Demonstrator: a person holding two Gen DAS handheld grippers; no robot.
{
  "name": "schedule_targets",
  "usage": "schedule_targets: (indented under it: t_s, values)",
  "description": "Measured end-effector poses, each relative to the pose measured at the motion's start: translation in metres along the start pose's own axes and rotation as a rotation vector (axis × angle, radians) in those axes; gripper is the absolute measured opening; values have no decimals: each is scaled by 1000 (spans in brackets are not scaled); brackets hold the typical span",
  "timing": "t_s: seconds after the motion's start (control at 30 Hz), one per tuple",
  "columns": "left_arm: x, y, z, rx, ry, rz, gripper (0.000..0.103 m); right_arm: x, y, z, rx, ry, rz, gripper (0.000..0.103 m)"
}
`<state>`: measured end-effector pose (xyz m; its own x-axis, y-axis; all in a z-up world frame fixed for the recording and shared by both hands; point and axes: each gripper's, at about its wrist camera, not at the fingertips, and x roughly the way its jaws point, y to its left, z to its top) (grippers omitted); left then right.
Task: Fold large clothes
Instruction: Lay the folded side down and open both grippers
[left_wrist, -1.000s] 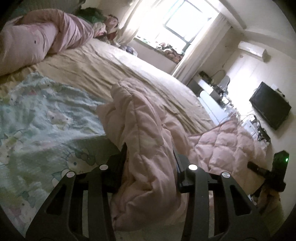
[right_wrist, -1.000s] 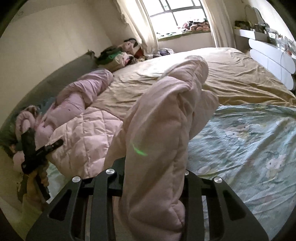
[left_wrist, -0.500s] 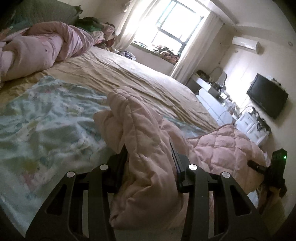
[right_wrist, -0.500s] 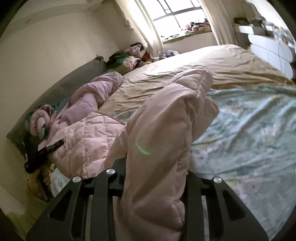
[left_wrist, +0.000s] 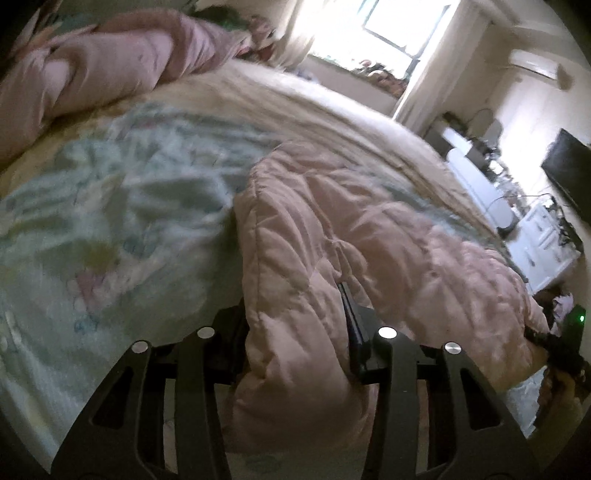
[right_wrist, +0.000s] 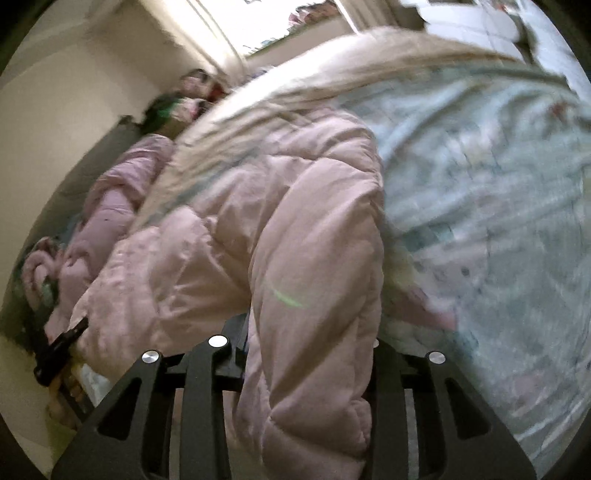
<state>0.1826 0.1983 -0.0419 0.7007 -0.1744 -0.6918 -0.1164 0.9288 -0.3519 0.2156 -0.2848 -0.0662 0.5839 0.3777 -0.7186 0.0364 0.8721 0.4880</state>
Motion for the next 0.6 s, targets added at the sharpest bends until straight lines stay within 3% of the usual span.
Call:
schedule_targets:
  t_s: [0.1, 0.27, 0.3, 0.4, 0.53, 0.6]
  values:
    - [11, 11, -7, -19, 29, 25, 44, 10, -16, -8, 55, 23, -5, 45]
    - [22, 30, -18, -80, 57, 30, 66, 22, -25, -15, 35, 28, -56, 66]
    - [23, 35, -19, -96, 60, 24, 67, 23, -27, -15, 44, 29, -58, 72]
    - [17, 36, -21, -107, 52, 23, 70, 18, -32, -18, 74, 29, -63, 77]
    - [-7, 19, -20, -33, 19, 58, 71, -21, -5, -22, -89, -77, -188, 82]
    - [-24, 6, -21, 11, -9, 76, 81, -48, 7, -25, -126, -137, -189, 90]
